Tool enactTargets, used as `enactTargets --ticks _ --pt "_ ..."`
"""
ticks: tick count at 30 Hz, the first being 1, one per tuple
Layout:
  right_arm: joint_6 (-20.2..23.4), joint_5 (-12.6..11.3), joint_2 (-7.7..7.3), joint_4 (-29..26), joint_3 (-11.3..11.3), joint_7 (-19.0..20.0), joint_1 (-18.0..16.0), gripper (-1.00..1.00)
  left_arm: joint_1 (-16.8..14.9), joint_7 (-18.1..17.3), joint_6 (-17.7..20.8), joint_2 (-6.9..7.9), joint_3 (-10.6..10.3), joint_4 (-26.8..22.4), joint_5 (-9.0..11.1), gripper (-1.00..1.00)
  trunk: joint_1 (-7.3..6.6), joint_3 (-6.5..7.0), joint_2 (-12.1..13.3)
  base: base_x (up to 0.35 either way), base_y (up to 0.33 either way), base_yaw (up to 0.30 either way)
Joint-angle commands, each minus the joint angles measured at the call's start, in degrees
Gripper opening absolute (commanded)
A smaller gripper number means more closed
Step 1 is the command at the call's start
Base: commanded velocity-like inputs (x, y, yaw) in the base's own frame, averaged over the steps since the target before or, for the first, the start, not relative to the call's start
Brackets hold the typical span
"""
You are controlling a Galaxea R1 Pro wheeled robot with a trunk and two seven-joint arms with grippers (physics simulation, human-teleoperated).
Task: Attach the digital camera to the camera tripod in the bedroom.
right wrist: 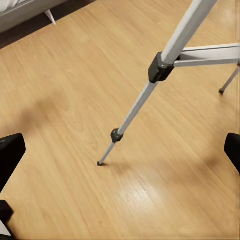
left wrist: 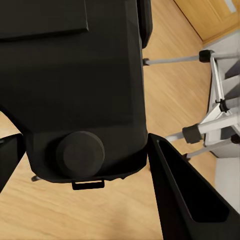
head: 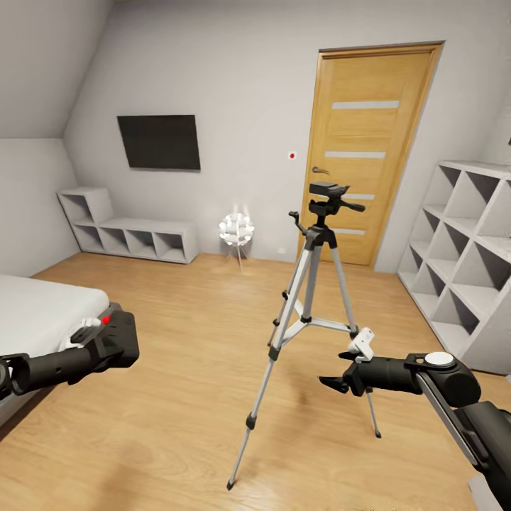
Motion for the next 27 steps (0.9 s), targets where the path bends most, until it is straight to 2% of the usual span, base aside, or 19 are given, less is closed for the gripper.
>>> enactTargets --ticks 1,12,18,20,23,24,27 --pt "0.39 -0.20 -0.04 -0.04 0.04 -0.03 -0.06 1.00 -0.03 0.45 0.17 0.02 0.06 -0.06 0.60 -1.00 0.00 -0.06 -0.04 0.007 -0.030 -0.074" --pt "0.30 -0.15 -0.04 0.06 -0.04 -0.10 -0.05 1.00 -0.10 0.38 0.17 0.47 0.21 -0.39 0.74 -1.00 0.00 -0.06 -0.04 0.086 -0.212 -0.022" --pt "0.24 -0.09 -0.05 0.04 -0.07 -0.09 -0.05 1.00 -2.37 0.19 0.17 1.37 0.35 -0.45 1.11 -1.00 0.00 -0.06 -0.04 0.086 -0.212 -0.002" --pt "0.23 -0.08 -0.08 0.00 -0.12 -0.07 -0.05 1.00 -3.75 0.17 0.17 2.09 0.40 -0.46 2.47 -1.00 0.00 -0.06 -0.04 0.036 -0.088 -0.001" --pt "0.23 -0.07 -0.10 -0.04 -0.40 -0.05 -0.05 1.00 -6.01 0.34 0.17 3.85 0.43 -0.46 6.70 -1.00 0.00 -0.06 -0.04 0.021 -0.051 -0.001" --pt "0.23 -0.07 -0.10 -0.04 -0.40 -0.05 -0.05 1.00 -6.01 0.34 0.17 3.85 0.43 -0.46 6.70 -1.00 0.00 -0.06 -0.04 0.016 -0.040 0.000" --pt "0.22 -0.05 -0.11 -0.09 -0.85 -0.04 -0.05 1.00 -8.55 0.52 0.17 6.46 0.45 -0.47 12.04 -1.00 0.00 -0.06 -0.04 0.011 -0.026 0.000"
